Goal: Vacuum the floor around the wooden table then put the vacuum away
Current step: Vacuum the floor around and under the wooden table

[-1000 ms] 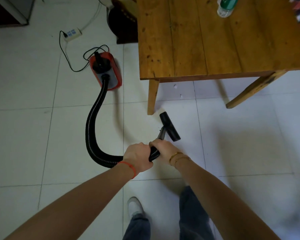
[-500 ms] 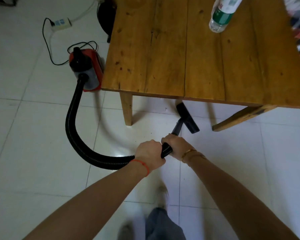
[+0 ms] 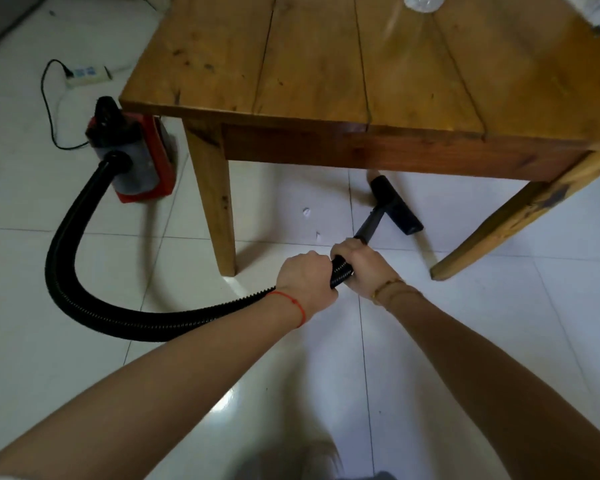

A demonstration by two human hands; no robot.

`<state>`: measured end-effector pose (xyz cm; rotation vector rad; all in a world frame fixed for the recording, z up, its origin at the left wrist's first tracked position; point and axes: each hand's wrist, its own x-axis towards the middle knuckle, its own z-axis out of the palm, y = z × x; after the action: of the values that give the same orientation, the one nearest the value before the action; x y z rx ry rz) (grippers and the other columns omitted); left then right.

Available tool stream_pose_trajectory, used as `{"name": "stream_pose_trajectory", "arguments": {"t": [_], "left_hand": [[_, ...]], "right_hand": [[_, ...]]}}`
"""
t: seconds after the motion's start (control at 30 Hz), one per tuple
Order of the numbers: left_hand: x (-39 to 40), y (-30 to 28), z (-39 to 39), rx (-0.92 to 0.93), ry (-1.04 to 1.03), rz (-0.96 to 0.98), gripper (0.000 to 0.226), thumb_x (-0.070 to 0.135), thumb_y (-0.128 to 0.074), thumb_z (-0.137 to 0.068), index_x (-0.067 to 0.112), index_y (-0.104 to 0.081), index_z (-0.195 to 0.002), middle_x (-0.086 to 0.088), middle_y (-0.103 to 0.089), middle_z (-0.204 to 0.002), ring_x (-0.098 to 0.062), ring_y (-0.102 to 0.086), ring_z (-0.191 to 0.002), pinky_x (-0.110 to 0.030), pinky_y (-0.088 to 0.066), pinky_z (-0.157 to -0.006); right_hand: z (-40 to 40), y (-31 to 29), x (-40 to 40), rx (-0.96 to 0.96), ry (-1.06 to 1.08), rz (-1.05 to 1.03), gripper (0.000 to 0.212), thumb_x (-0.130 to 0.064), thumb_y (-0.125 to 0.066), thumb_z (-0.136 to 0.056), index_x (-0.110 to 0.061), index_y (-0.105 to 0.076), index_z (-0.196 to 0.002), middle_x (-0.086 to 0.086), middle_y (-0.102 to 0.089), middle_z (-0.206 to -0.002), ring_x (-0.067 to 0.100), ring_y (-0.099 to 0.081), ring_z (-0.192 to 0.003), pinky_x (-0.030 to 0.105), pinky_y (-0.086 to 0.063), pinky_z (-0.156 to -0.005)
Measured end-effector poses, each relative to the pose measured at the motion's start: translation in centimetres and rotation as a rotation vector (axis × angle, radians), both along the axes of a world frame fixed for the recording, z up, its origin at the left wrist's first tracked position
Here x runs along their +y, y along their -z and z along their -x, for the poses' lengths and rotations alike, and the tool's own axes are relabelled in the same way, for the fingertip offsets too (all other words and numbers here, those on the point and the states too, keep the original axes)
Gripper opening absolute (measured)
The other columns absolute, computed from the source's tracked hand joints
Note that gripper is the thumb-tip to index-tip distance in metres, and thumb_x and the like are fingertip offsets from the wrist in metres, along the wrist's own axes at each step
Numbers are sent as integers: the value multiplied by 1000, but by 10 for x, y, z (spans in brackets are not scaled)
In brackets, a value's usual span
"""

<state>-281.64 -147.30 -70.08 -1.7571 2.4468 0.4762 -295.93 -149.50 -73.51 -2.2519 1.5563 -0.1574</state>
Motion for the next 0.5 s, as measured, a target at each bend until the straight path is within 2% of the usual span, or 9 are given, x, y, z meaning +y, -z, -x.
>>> {"name": "stream_pose_trajectory", "arguments": {"t": [0.13, 0.2, 0.43, 0.5], "left_hand": [[-1, 24, -23, -16, -11, 94, 14, 26, -57, -78, 18, -46, -74, 3, -36, -61, -17, -43, -55, -23, -27, -43], [2, 29, -37, -27, -22, 121, 12, 27, -58, -77, 19, -50, -76, 4, -39, -60, -17, -45, -53, -22, -32, -45], [31, 31, -92, -103, -54, 190, 9, 28, -58, -77, 20, -58, -81, 5, -45, -60, -14, -44, -49, -21, -30, -42], [39, 28, -110, -128, -74, 217, 9, 30, -58, -76, 21, -55, -77, 5, -44, -59, -14, -45, -49, -21, -30, -42]], "right_hand": [[-15, 37, 4, -180, 91, 117, 33, -3, -71, -72, -10, -57, -101, 8, -60, -102, 24, -55, -98, 33, -50, -84], [-29, 49, 7, -227, 117, 166, 35, -7, -73, -73, -11, -56, -102, 6, -60, -102, 21, -54, -99, 32, -51, -82], [-90, 56, 30, -245, 138, 232, 25, -8, -71, -76, -7, -57, -96, 10, -63, -95, 25, -56, -92, 35, -50, -79], [-110, 51, 34, -230, 129, 224, 20, -8, -70, -77, -5, -57, -92, 11, -63, -93, 26, -56, -91, 35, -49, -77]]}}
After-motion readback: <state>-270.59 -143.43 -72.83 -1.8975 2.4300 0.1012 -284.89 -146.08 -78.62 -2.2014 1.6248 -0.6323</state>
